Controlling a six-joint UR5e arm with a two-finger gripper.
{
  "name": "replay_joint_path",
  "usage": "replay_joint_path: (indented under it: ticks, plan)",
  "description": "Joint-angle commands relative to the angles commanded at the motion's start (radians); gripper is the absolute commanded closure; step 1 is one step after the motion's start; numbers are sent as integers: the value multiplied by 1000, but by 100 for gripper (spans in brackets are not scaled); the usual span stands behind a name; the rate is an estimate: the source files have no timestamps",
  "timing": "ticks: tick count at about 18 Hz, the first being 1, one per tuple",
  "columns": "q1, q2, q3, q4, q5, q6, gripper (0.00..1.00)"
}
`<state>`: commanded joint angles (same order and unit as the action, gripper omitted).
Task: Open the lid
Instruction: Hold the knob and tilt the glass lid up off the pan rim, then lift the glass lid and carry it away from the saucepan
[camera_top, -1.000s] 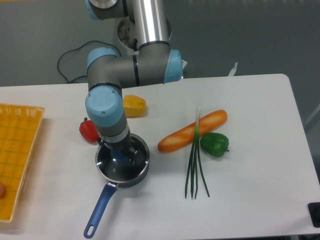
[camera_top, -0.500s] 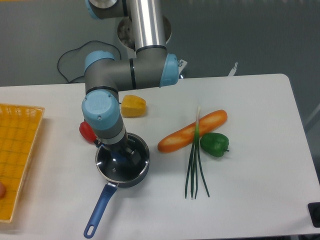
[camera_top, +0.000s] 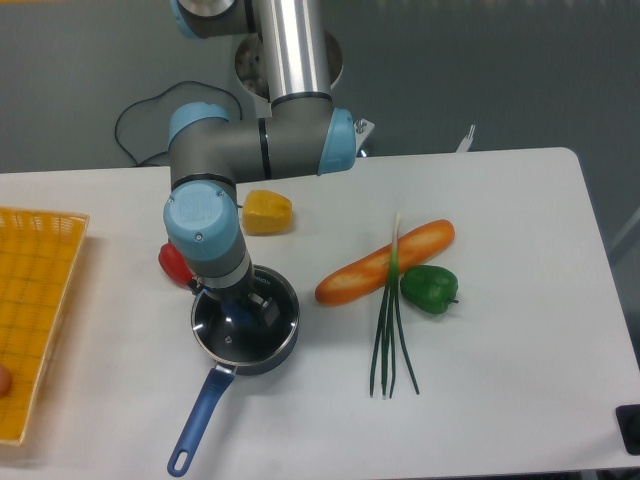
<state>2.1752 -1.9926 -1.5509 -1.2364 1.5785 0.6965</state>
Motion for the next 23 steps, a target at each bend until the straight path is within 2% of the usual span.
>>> replay_joint_path:
  ticks: [1, 7, 17, 20, 23]
  plan:
    - [0, -2, 0, 0, 0, -3, 25]
    - [0, -3, 0, -2, -2, -3, 45]
    - [17, 9, 34, -17, 2, 9, 52]
    - [32, 12, 58, -70, 6, 38, 52]
    - [55, 29, 78, -101, 6, 150, 52]
